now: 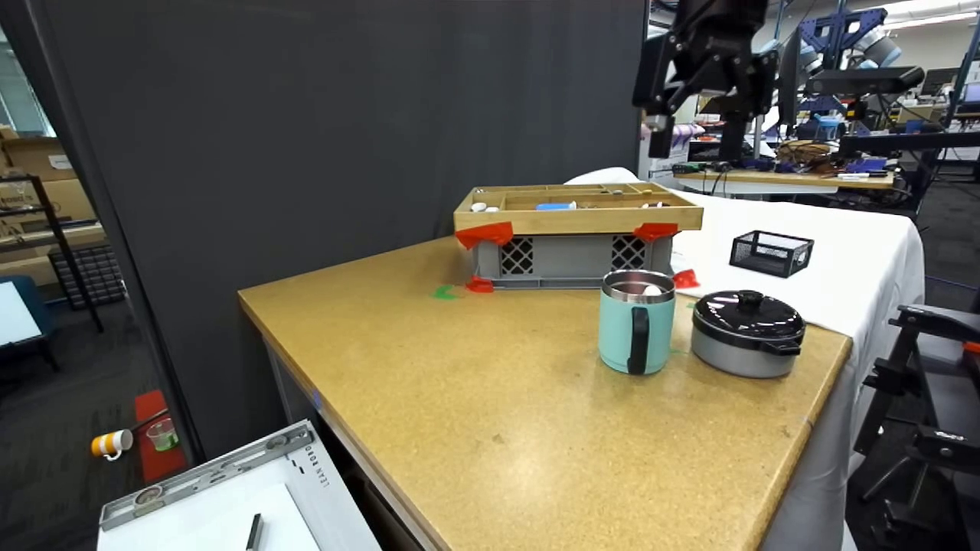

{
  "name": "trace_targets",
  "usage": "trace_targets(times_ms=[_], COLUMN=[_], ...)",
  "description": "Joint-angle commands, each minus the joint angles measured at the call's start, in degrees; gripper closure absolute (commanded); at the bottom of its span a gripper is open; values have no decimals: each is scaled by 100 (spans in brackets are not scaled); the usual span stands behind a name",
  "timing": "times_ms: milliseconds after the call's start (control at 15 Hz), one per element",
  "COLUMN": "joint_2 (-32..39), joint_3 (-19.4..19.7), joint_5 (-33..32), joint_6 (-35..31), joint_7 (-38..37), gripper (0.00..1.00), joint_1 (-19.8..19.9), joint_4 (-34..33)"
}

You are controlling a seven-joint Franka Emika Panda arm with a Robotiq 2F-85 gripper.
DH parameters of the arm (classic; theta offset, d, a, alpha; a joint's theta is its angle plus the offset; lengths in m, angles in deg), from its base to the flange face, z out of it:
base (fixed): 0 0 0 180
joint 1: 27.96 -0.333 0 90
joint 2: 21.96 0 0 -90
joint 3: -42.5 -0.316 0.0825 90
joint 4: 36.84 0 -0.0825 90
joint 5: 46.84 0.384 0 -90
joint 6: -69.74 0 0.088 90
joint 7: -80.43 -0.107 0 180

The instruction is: Take the red marker out of the thermos

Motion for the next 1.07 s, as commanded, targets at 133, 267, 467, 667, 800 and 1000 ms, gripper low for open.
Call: trace_targets(times_ms=[133,267,467,667,800,1000], joint_2=[1542,1942,2341,2367,2474,2482], joint_3=[434,582,811,935,969,967], joint_5=[852,1118,1413,1389,1457,1475], joint_6=[1046,1368,1641,1474,1560,1621], joint_7=[27,-90,-148,-47,-54,-76], gripper=[0,0,0,0,0,0], joint_1=[-28,21,76,21,36,34], joint_4=[-1432,-1791,-2160,-2092,-2204,-2235])
